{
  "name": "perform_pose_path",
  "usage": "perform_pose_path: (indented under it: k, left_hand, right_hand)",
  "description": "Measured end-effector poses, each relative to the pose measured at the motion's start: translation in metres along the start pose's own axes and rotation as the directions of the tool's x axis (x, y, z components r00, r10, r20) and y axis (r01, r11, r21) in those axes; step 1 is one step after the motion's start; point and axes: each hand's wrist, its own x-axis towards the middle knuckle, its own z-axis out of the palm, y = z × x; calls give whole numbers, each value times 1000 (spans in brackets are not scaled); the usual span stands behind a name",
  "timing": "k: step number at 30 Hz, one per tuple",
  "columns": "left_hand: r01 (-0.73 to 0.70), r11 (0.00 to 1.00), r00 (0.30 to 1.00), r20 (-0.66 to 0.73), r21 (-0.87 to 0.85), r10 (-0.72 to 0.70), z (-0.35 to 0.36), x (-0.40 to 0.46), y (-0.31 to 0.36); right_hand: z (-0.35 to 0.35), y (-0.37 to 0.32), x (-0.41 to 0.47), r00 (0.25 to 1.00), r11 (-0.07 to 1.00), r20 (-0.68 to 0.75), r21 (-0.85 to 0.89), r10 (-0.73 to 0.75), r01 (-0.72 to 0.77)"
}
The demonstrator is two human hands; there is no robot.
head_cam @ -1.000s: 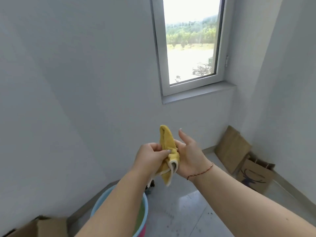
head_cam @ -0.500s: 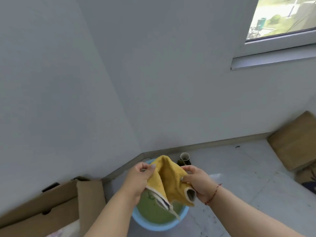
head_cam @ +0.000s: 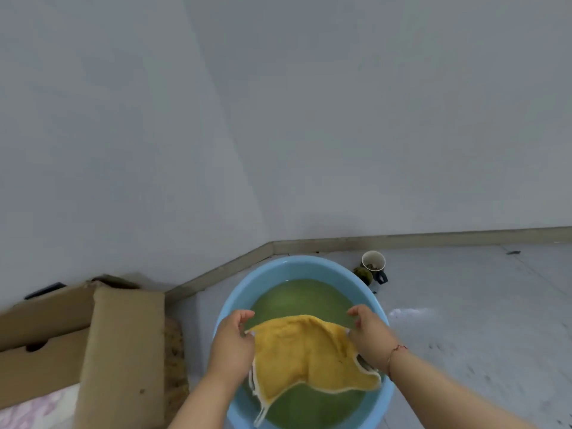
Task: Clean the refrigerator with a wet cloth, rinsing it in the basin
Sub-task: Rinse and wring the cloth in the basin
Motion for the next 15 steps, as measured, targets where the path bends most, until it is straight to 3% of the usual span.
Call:
perform_pose_path:
  k: [2, 5, 7, 9, 11, 13, 15]
  left_hand:
    - [-108, 968, 993, 64, 225, 96, 33, 20, -34]
    - [-183, 834, 942, 335, 520, -2, 83, 31, -76]
    - [-169, 764, 887, 433, 623, -157, 101, 37, -86]
    - [-145, 711, 873, 428, 688, -235, 118, 43, -105]
    - [-122, 712, 873, 416, 691, -254, 122, 55, -110]
    - [-49, 798, 881, 403, 600, -249, 121, 59, -110]
    - [63, 905, 885, 396, 421, -246, 114, 59, -108]
  right_hand:
    - [23, 11, 30, 989, 976, -13, -166, -144, 140]
    - [70, 31, 66, 943, 817, 176, -471, -283, 333]
    - [83, 34, 80, 917, 639, 347, -664, -197, 389]
    - [106, 40, 96, 915, 563, 393, -737, -92, 373]
    - [111, 36, 110, 927, 572, 373, -757, -20, 317]
    - [120, 32, 119, 955, 643, 297, -730, -6, 231]
    - [126, 25, 122, 968, 838, 239, -542, 76, 68]
